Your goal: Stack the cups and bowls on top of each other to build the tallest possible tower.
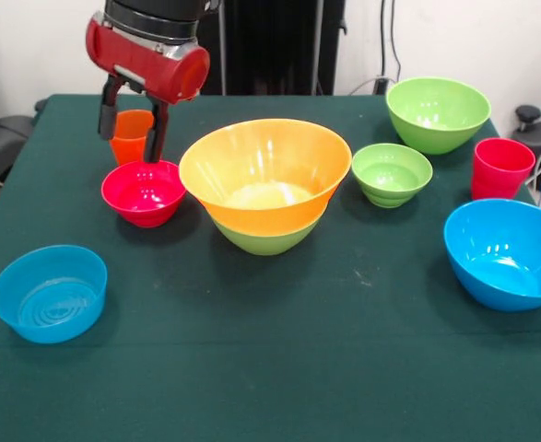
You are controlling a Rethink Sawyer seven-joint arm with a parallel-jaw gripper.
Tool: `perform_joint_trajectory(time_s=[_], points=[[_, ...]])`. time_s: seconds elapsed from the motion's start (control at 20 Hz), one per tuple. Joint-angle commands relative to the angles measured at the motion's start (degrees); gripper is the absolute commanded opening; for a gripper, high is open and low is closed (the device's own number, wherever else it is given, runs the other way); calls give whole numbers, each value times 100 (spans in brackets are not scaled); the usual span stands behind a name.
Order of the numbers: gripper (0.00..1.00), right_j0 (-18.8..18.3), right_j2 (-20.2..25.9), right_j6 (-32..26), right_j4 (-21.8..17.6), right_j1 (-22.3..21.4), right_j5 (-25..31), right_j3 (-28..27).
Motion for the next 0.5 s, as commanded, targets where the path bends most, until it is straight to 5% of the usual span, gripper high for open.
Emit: perform_joint_trajectory(time_s=[0.05, 0.5], points=[[100, -334, 657, -1478, -503, -263, 867, 200], [100, 528, 317, 64, 83, -937, 1321, 1278]])
